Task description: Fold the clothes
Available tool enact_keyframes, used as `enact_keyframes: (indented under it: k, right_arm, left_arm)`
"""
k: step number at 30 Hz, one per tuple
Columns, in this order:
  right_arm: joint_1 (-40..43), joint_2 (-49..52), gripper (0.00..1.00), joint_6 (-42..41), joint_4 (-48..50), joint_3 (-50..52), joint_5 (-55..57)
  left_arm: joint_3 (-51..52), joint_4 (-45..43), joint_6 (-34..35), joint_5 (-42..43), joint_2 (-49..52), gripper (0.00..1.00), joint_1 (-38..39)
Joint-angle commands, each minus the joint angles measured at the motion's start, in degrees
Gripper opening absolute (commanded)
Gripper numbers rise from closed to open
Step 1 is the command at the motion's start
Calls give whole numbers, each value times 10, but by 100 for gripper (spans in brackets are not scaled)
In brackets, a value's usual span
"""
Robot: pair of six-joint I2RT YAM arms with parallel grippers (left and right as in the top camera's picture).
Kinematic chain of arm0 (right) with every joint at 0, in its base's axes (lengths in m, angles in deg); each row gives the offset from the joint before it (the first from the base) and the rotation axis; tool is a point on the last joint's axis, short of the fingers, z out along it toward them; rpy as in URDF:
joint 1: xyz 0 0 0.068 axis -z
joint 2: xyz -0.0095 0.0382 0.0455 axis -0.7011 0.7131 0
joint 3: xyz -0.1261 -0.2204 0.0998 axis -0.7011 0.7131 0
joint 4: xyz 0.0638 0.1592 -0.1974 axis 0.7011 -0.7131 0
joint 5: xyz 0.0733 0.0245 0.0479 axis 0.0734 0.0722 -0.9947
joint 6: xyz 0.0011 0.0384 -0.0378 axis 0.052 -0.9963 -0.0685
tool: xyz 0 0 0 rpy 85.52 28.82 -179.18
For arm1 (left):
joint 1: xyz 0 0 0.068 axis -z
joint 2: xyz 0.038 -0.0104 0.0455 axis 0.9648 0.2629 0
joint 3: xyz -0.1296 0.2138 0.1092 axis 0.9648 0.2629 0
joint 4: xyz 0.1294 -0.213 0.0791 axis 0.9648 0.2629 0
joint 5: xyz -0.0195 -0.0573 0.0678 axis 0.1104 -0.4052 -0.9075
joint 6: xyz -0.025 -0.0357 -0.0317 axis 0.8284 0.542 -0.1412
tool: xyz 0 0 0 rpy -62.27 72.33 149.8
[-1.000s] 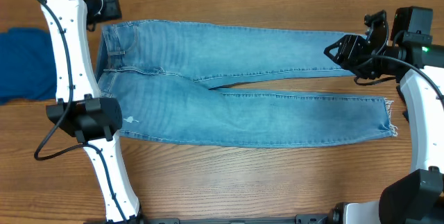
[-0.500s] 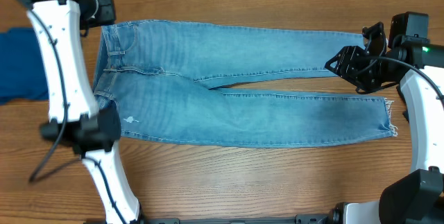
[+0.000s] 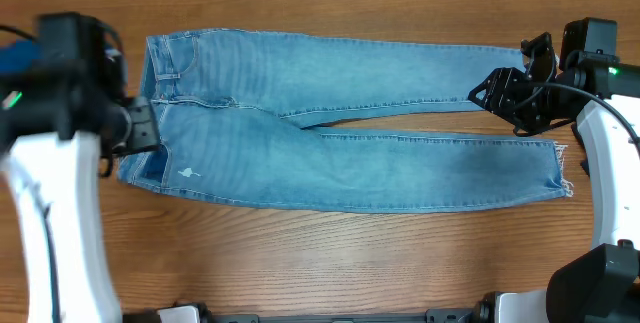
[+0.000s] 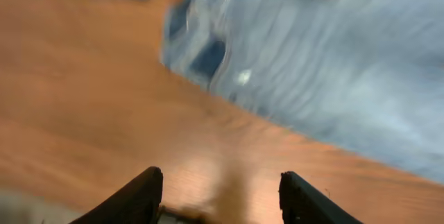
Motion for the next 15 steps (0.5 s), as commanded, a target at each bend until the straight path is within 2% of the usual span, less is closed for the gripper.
enact_keyframes:
  k: [1,6,11,15]
  right_arm:
    - [3,-20,60,4,-4,-10,-1]
    - [3,-20,60,4,-26,-10,-3]
    - [3,-20,60,4,-36,-10,-3]
    - [3,-20,60,4,-49,-10,-3]
  left_arm:
    - [172,-151,13,-10,9,62,-28]
    - [293,-339,-4,25,35,66,-53]
    - [337,-423,-4,43,92,66,-58]
    - [347,-450,-4,57,163,60,-57]
